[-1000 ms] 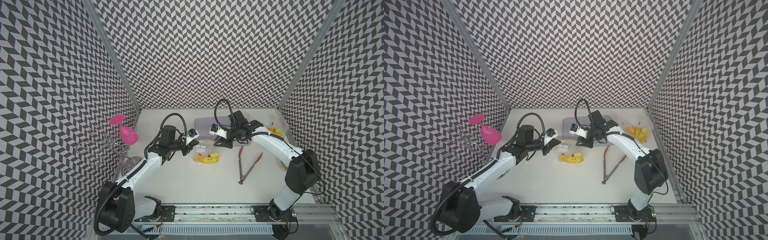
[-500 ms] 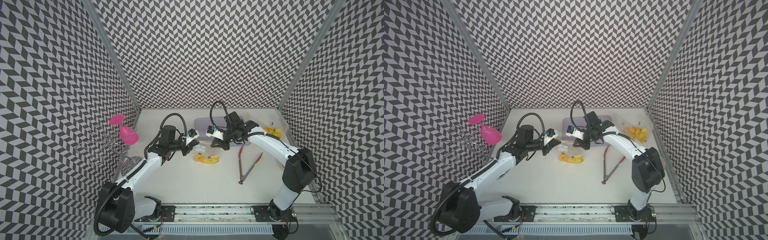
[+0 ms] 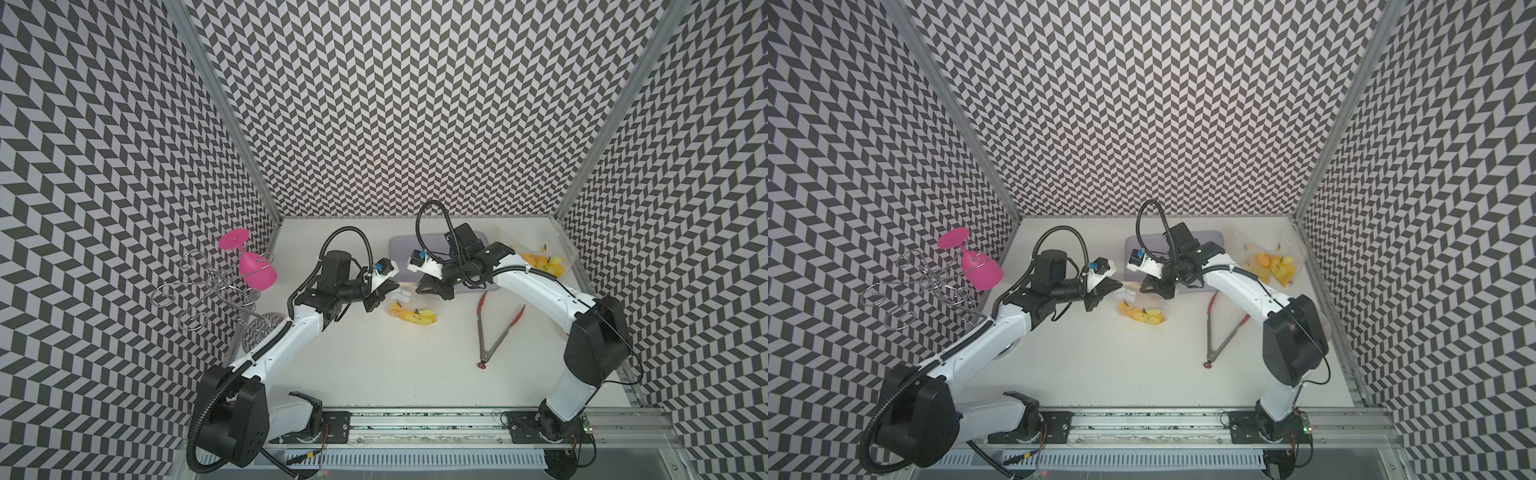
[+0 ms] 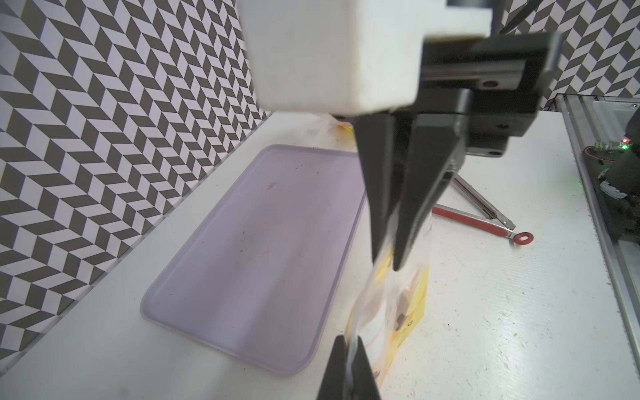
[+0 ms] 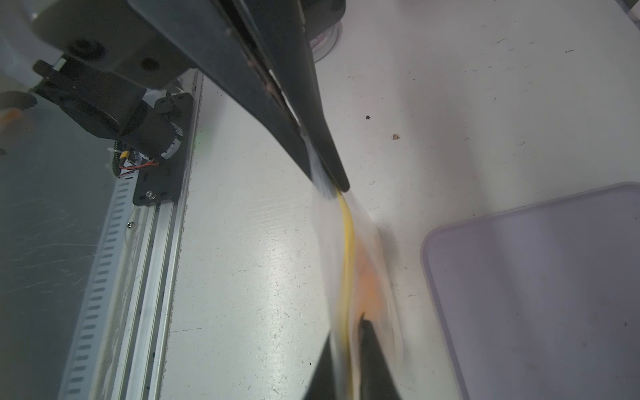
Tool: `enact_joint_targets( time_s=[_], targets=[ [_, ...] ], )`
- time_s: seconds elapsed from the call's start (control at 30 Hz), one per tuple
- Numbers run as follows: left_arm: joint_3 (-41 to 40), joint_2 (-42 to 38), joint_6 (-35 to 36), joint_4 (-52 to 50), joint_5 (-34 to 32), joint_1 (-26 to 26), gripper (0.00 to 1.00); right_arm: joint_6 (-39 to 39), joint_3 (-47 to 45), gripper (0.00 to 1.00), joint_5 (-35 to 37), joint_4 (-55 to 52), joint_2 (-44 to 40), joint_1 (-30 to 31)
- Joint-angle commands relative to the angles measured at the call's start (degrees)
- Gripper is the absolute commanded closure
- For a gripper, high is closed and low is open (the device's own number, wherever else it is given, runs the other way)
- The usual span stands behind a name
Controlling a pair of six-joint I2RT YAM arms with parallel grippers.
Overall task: Put the cookies into a resealable bag to prevent moisture
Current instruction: Close the ziploc bag at the center of the board.
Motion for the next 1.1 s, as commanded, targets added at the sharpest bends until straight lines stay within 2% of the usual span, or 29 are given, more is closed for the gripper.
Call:
enact_joint_targets(
  time_s=[0.0,0.03,0.07,0.1,0.13,0.17,0.23,0.27,0.3,0.33,0.37,0.4,0.43,0.47,0.5,0.53,0.6,0.63,0.67,0.7,0.73,0.8,0.83,0.9,0.93,0.97,1.0,1.03,1.07],
  targets=[
    [-0.1,-1.1,1.1,0.5,1.7,-0.6,1.0,0.4,2.2,0.69,-2.9,2.9,1.0,0.8],
    [-0.1,-1.1,1.1,0.5,1.6,-0.5,1.0,0.3,2.2,0.92,-2.9,2.6,1.0,0.9],
    [-0.1,-1.0,1.1,0.6,1.7,-0.5,1.0,0.1,2.2,1.0,-2.9,2.4,1.1,1.0],
    [0.0,-1.0,1.2,0.5,1.7,-0.6,1.0,0.2,2.3,1.0,-2.9,2.5,1.1,1.1],
    [0.0,-1.0,1.1,0.4,1.7,-0.6,1.0,0.6,2.2,0.83,-2.9,3.0,1.0,1.2],
    [0.0,-1.0,1.2,0.5,1.7,-0.6,1.0,1.1,2.1,0.77,-2.8,3.5,0.9,1.2],
    [-0.1,-1.1,1.2,0.3,1.7,-0.6,1.0,1.4,1.7,0.97,-2.7,4.4,0.7,1.2],
    [0.0,-1.1,1.3,0.3,1.9,-0.6,1.0,1.5,1.7,0.96,-2.5,4.7,0.7,1.3],
    [0.0,-1.1,1.4,0.2,1.9,-0.6,1.0,1.9,1.6,0.79,-2.3,5.3,0.6,1.4],
    [0.0,-1.2,1.5,0.2,2.2,-0.6,1.0,2.1,1.4,0.7,-2.4,5.8,0.5,1.4],
    [0.0,-1.2,1.5,0.1,2.4,-0.6,1.0,2.2,1.3,0.76,-2.5,6.1,0.5,1.6],
    [0.1,-1.1,1.6,0.0,2.7,-0.6,1.0,2.2,1.4,0.91,-2.4,6.0,0.6,1.8],
    [0.2,-1.1,1.7,-0.2,3.0,-0.6,1.0,2.0,1.6,0.96,-2.2,5.8,0.8,1.9],
    [0.3,-1.2,1.8,-0.3,3.3,-0.6,1.0,1.9,1.8,0.92,-2.2,5.7,0.9,2.1],
    [0.4,-1.1,1.9,-0.4,3.6,-0.7,1.0,2.0,1.8,0.75,-2.1,5.9,1.1,2.3],
    [0.5,-1.0,2.0,-0.6,4.0,-0.7,1.0,2.0,1.8,0.73,-2.2,6.1,1.2,2.4],
    [0.6,-0.9,2.4,-0.9,4.5,-0.8,1.0,2.0,2.2,0.98,-2.4,6.2,1.3,2.8],
    [0.8,-0.9,2.4,-1.1,4.6,-0.7,1.0,1.9,2.3,1.0,-2.4,6.2,1.4,3.0],
    [1.0,-0.8,2.5,-1.3,4.8,-0.8,1.0,1.9,2.4,0.93,-2.5,6.5,1.5,3.2],
    [1.1,-0.6,2.6,-1.6,5.0,-0.9,1.0,2.3,2.5,0.79,-2.6,7.0,1.6,3.3],
    [1.2,-0.6,2.7,-1.8,5.0,-0.8,1.0,2.5,2.6,0.8,-2.9,7.3,1.7,3.3],
    [1.2,-0.5,2.7,-1.8,5.1,-0.9,1.0,2.3,3.3,1.0,-3.4,6.8,2.1,3.7],
    [1.2,-0.5,2.7,-1.8,5.1,-0.9,1.0,2.0,3.5,1.0,-3.7,6.6,2.3,3.8],
    [1.2,-0.6,2.7,-1.8,5.1,-0.9,1.0,2.2,3.8,0.81,-3.9,6.9,2.6,3.9],
    [1.2,-0.6,2.7,-1.9,5.1,-0.9,1.0,2.4,3.8,0.84,-4.1,7.1,2.7,4.0],
    [1.1,-0.6,2.7,-1.8,5.2,-0.9,1.0,2.3,3.8,0.97,-4.3,6.9,2.8,4.1],
    [1.1,-0.6,2.7,-1.9,5.2,-1.0,1.0,2.3,3.8,1.0,-4.5,6.8,2.8,4.1],
    [1.1,-0.6,2.7,-1.8,5.1,-1.0,1.0,2.2,3.8,1.0,-4.7,6.7,2.7,4.1],
    [1.0,-0.6,2.7,-1.9,5.2,-1.0,1.0,2.4,3.6,0.93,-4.5,7.1,2.5,4.1]
  ],
)
